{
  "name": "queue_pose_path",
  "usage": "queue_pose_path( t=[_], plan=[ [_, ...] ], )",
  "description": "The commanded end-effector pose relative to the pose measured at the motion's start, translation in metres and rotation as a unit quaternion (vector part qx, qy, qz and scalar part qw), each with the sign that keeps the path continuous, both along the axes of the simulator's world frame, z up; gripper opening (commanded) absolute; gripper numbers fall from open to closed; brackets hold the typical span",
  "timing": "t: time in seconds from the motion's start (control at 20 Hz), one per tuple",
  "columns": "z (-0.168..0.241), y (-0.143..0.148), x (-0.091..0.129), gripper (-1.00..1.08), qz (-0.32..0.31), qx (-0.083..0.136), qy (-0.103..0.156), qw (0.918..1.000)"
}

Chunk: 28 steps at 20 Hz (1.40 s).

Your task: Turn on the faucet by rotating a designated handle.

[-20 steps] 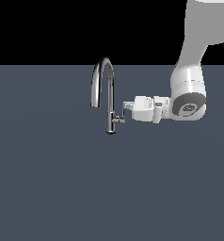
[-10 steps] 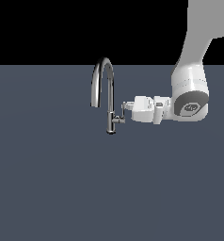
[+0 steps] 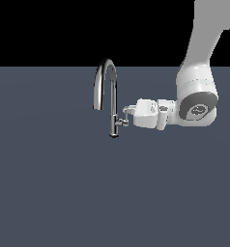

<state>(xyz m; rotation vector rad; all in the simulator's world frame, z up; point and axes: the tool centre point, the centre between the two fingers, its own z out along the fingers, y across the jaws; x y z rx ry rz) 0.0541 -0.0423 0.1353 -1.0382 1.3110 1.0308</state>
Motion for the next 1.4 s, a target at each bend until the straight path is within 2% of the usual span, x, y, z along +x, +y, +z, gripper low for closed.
queue_pose_path(
  t=[0.0,0.05,0.7,0.75,0.8,1.35],
  plan=[
    [0.005,-0.002,-0.007,-1.0,0.001,0.001,0.0,1.0],
    [0.001,0.002,-0.002,-1.0,0.002,0.001,0.0,1.0],
    [-0.021,0.008,-0.05,-1.0,0.001,0.001,0.0,1.0],
    [-0.021,0.008,-0.05,-1.0,0.001,0.001,0.0,1.0],
    [-0.007,0.014,-0.038,-1.0,0.006,0.002,-0.013,0.9999],
    [-0.073,0.011,-0.064,-1.0,0.001,0.001,0.0,1.0]
  ],
)
